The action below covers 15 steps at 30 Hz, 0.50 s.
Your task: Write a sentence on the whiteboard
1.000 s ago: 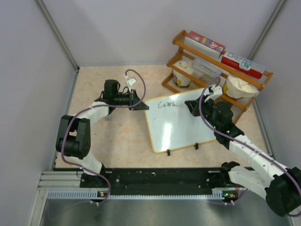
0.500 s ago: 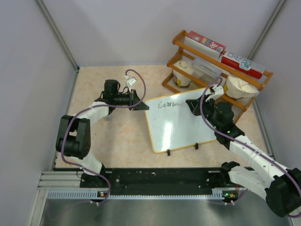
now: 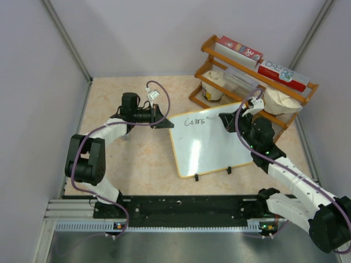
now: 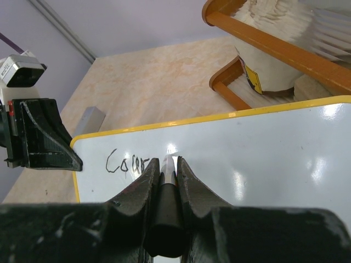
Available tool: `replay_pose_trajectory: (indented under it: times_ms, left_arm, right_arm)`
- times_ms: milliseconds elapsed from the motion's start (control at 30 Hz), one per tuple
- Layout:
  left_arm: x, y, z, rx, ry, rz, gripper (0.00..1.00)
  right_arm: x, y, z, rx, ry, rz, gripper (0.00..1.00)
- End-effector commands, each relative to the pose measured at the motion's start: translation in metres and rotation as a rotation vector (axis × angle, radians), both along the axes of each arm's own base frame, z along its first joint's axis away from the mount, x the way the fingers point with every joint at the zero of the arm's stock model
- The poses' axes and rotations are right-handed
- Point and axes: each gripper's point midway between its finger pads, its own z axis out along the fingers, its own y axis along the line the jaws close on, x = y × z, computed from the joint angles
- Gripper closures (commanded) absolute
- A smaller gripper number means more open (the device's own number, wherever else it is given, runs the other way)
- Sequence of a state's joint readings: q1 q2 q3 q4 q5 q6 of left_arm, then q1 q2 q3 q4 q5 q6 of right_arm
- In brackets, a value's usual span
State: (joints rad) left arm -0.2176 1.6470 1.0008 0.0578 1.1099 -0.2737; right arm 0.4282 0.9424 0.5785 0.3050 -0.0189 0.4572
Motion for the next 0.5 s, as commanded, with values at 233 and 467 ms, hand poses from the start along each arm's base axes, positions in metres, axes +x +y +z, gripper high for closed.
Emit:
replay_pose_trajectory:
  times_ms: [233, 467]
  left_arm:
    - [-0.012, -0.006, -0.032, 0.1, -0.083, -0.051, 1.0]
    - [-0.012, -0.006, -0.032, 0.101, -0.081, -0.051, 1.0]
  right_arm:
    - [0.01, -0.001, 0.029, 0.04, -0.056, -0.013, 1.0]
    - [0.008, 0.007, 0.021, 0.029, -0.034, 0.033, 1.0]
